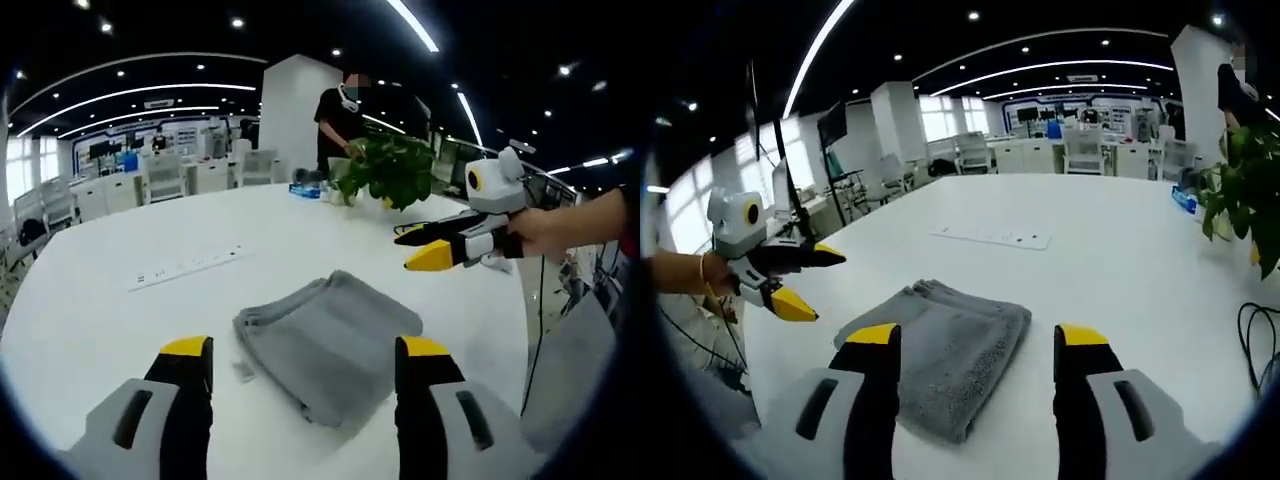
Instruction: Fold the towel on the table until its edges align and the towel forms a compact rectangular stack.
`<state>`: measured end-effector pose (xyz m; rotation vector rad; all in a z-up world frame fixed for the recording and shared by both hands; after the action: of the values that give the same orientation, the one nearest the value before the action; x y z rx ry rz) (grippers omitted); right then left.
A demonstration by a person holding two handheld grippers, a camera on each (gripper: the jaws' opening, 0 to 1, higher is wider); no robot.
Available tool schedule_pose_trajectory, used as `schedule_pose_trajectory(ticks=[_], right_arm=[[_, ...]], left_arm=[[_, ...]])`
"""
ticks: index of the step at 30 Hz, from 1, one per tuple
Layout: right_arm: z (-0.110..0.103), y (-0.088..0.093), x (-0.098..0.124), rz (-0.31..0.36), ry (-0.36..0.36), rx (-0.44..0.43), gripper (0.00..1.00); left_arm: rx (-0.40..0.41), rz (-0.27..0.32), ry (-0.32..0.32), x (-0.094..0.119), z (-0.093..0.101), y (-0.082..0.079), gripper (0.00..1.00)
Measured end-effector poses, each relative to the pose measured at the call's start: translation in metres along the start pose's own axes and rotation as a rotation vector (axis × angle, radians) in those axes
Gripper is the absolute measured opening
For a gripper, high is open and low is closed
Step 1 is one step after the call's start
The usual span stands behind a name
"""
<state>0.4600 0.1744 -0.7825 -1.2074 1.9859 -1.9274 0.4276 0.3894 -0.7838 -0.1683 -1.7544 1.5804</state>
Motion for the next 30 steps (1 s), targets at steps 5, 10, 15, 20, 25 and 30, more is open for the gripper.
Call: schedule_pose_trajectory(ticks=[5,10,15,20,25,30], right_arm=[[-0.014,0.008,0.017,0.013,-0.003,0.01,0.64],[-0.031,0.022,0.037,0.013,-0.016,0.031,0.65],[-0.043,0.038,0.052,0.006,-0.022,0.043,0.66],[-0.053,0.05,0.066,0.007,-0.021,0.051,0.66],[-0.059,0.064,0.081,-0.002,-0.021,0.051,0.66],[-0.069,0.077,0.097,0.004,-0.003,0.032,0.66]], left_arm=[[-0.011,-0.005,-0.005,0.017,0.011,0.009,0.78],[-0.02,0.001,-0.01,0.037,0.023,0.018,0.78],[-0.027,0.016,-0.024,0.056,0.033,0.025,0.79],[0.003,0.029,-0.048,0.071,0.04,0.035,0.79],[0.0,0.011,-0.062,0.086,0.047,0.051,0.79],[0.029,-0.006,-0.075,0.092,0.054,0.067,0.79]])
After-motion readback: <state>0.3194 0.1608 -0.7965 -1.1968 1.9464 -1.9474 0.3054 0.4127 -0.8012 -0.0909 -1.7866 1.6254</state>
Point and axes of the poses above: the point that each gripper's makers call its tool centre point, and the gripper's own axes: x roughly backward along the fingers, z roughly to its right, y roughly out of its underside, the point moved 4 cm from there along x, roughly backward along the fingers, and after that the axes turned 2 degrees about -y, right-handed, at the moved point
